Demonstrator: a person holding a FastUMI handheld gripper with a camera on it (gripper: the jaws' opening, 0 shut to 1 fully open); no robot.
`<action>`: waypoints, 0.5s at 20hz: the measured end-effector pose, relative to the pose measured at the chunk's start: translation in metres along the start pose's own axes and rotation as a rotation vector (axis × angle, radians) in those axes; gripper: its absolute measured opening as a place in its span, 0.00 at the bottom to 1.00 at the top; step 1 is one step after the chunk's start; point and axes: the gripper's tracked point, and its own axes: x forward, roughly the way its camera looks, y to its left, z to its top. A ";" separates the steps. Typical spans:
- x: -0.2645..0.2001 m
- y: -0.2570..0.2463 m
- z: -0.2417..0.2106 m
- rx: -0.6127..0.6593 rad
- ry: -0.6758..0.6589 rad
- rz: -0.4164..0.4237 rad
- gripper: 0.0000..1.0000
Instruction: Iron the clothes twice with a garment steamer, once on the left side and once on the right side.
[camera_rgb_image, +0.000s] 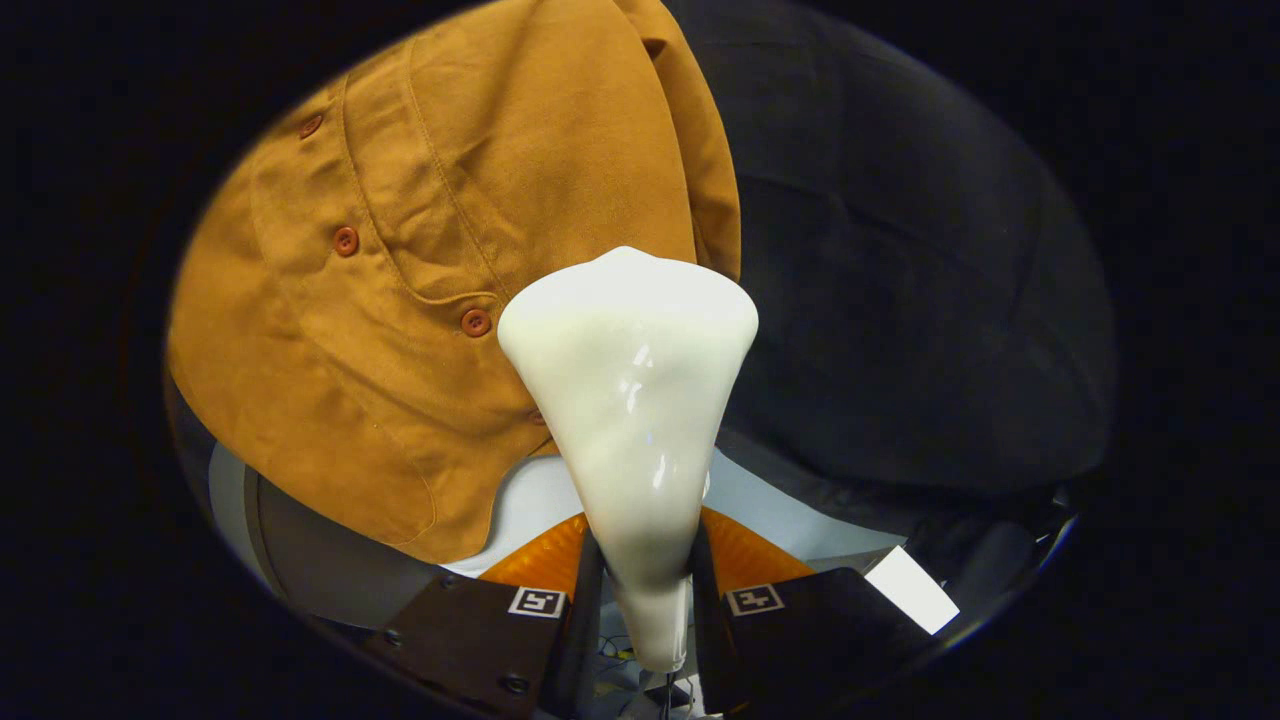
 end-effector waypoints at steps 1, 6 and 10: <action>-0.010 -0.002 -0.001 0.001 -0.014 -0.003 0.43; -0.060 0.020 0.014 -0.014 -0.133 0.016 0.43; -0.105 0.055 0.028 -0.044 -0.229 0.055 0.43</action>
